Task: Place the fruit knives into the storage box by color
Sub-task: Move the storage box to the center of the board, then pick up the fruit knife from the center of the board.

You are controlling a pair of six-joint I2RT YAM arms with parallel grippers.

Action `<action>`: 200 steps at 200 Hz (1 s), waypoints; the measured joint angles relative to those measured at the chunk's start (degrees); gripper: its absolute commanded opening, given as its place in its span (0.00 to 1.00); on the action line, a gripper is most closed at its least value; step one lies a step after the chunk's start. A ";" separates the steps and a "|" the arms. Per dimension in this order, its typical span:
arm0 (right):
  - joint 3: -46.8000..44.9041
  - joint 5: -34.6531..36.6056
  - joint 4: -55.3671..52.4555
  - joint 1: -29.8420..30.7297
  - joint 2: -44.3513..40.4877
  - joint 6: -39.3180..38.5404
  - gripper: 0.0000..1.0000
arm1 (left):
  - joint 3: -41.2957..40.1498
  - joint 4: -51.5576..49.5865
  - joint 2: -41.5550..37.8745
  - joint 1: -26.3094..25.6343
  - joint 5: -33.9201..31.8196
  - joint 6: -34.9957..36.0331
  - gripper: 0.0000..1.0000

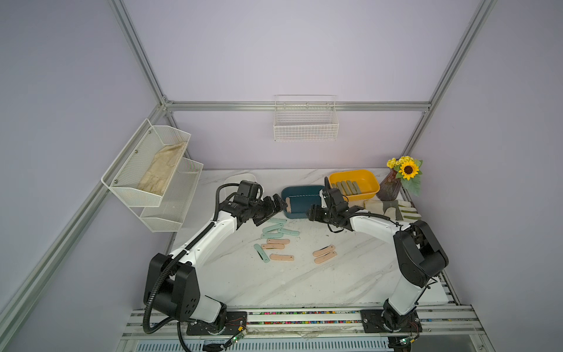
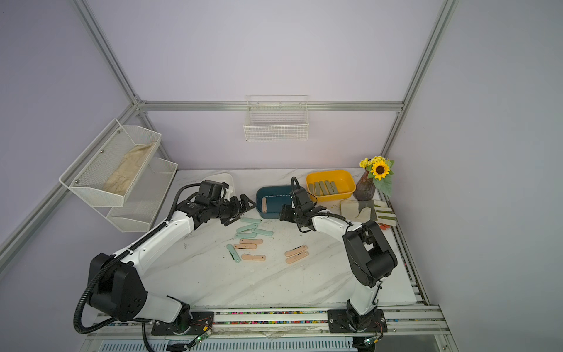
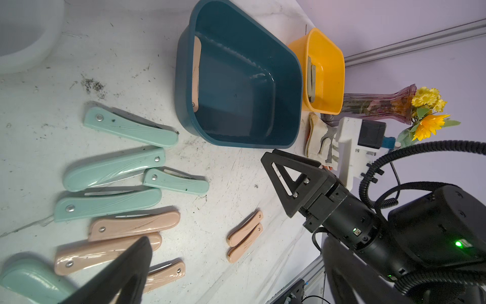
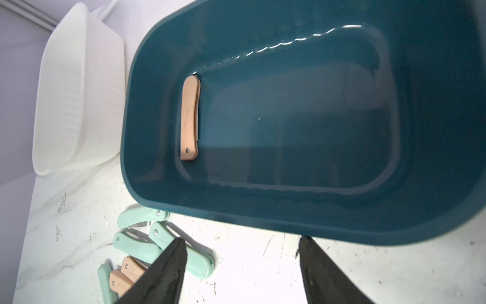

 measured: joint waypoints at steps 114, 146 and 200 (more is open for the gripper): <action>-13.03 0.96 -8.20 3.91 -17.22 0.20 0.68 | -3.39 0.98 -3.41 -0.37 -0.20 0.02 1.00; -16.46 2.21 -10.58 8.59 -18.34 2.54 0.69 | -3.85 1.62 -3.34 -0.79 0.44 0.02 1.00; -19.74 3.52 -11.78 12.20 -18.45 5.79 0.69 | -4.72 2.95 -3.08 -0.81 1.20 0.02 1.00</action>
